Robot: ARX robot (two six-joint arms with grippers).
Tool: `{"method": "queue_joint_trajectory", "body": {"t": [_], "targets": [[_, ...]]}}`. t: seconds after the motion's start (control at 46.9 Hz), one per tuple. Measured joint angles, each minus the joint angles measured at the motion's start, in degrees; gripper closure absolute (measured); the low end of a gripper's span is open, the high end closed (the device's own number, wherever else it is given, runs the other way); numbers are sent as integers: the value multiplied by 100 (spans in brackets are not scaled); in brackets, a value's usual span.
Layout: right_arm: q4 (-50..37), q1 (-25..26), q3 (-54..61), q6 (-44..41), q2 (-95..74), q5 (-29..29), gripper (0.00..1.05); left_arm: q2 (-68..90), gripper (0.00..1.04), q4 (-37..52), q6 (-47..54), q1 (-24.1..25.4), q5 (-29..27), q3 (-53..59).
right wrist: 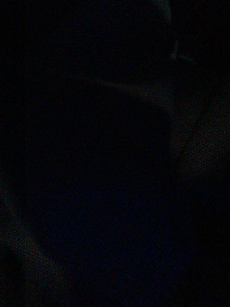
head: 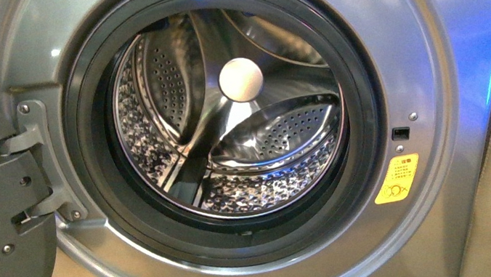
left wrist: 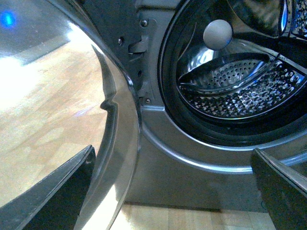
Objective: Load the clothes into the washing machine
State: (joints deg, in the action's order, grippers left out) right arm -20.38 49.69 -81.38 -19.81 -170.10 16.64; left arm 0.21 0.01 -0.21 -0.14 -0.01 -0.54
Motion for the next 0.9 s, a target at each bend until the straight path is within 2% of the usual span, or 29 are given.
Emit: {"method": "queue_joint_trajectory", "body": {"t": [0.32, 0.469, 0.747, 0.811, 0.896], "targets": [[273, 149, -175, -256, -81, 81, 8, 0, 7, 0, -2, 0, 2, 0], [267, 192, -192, -278, -76, 2, 34, 0, 7, 0, 0, 0, 0, 0], [127, 179, 229, 232, 437, -81, 86, 0, 7, 0, 0, 0, 0, 0], [31, 181, 398, 321, 651, -107, 92, 0, 7, 0, 0, 0, 2, 0], [-76, 181, 612, 389, 914, -68, 95, 0, 7, 0, 0, 0, 2, 0]]}}
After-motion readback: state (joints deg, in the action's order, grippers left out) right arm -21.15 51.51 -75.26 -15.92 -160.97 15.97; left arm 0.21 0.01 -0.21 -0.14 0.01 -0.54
